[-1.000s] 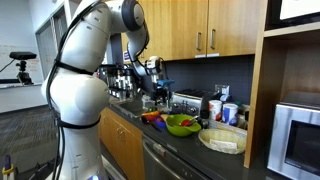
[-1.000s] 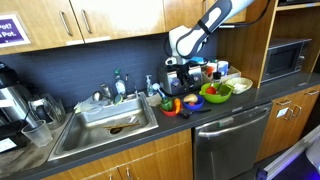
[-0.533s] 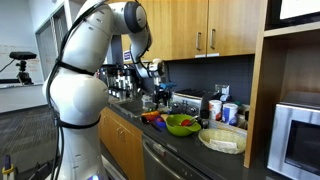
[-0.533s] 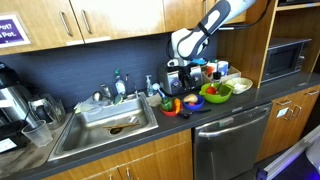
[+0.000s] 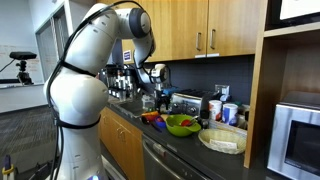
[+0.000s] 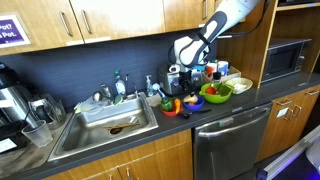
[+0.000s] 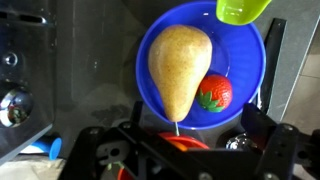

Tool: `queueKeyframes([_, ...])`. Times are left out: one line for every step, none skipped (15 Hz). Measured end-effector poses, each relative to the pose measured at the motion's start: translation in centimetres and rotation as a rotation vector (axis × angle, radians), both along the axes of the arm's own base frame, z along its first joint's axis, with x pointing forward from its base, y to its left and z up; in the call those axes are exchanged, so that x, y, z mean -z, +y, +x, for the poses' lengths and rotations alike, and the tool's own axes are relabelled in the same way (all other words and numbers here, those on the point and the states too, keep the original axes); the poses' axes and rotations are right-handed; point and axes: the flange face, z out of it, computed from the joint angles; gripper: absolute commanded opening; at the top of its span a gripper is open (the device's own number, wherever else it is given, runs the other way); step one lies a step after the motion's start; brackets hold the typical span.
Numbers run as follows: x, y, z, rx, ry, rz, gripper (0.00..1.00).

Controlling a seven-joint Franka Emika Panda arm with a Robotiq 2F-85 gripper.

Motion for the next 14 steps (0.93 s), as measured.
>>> queueKeyframes([0.3, -0.1, 0.0, -0.003, 0.001, 0.002, 1.0])
queueKeyframes([0.6, -0.2, 0.0, -0.003, 0.003, 0.002, 1.0])
queueKeyframes([0.8, -0.3, 0.0, -0.001, 0.007, 0.002, 1.0])
queueKeyframes([1.0, -0.4, 0.0, 0.001, 0.01, 0.002, 1.0])
queueKeyframes([1.2, -0.6, 0.0, 0.003, 0.014, 0.001, 1.0])
queueKeyframes([1.4, -0.8, 0.0, 0.006, 0.017, 0.0, 1.0])
queueKeyframes([1.5, -0.9, 0.0, 0.008, 0.019, 0.0, 1.0])
queueKeyframes([1.7, -1.0, 0.0, 0.01, 0.022, 0.0, 1.0])
queueKeyframes([1.8, -1.2, 0.0, 0.012, 0.024, -0.001, 1.0])
queueKeyframes([2.0, -1.3, 0.0, 0.013, 0.027, -0.001, 1.0])
queueKeyframes([2.1, -1.3, 0.0, 0.014, 0.029, -0.001, 1.0])
queueKeyframes([2.3, -1.4, 0.0, 0.014, 0.032, -0.001, 1.0])
queueKeyframes([2.4, -1.4, -0.1, 0.015, 0.035, -0.002, 1.0])
queueKeyframes([2.6, -1.5, -0.1, 0.014, 0.037, -0.001, 1.0])
